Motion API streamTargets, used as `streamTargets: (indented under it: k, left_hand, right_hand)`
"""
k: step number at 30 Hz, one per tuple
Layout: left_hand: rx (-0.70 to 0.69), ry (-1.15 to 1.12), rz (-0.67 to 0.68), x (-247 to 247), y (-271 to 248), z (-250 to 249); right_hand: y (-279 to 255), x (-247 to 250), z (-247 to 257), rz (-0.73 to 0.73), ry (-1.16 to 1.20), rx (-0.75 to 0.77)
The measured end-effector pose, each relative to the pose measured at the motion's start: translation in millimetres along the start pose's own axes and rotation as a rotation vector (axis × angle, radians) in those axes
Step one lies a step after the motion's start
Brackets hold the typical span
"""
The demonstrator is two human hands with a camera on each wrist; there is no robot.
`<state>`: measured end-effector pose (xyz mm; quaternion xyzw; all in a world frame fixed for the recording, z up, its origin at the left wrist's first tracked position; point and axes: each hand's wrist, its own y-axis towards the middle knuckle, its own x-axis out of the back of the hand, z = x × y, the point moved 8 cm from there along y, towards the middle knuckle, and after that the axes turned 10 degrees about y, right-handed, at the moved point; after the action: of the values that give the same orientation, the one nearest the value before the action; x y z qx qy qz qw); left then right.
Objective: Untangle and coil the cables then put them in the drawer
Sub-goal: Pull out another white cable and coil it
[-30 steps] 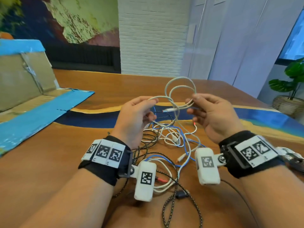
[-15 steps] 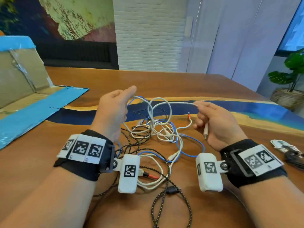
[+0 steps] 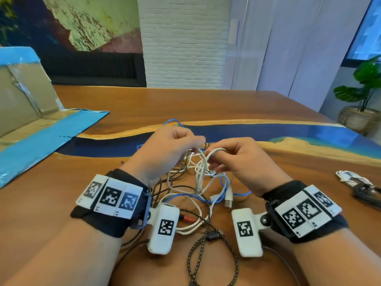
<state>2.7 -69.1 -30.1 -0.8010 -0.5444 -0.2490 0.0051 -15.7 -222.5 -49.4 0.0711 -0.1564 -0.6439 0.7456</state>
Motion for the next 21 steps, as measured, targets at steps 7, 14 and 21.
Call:
streamTargets:
  k: [7,14,21]
  left_hand:
    - [0.115,0.119,0.019,1,-1,4]
    - [0.103,0.214,0.305,-29,-9,9]
    - [0.019,0.087,-0.172,8,5,6]
  right_hand:
    - [0,9,-3,-0.062,0.323,-0.131]
    - [-2,19,1,-0.154,0.793,-0.145]
    - [1,23,1,-0.141,0.722,-0.088]
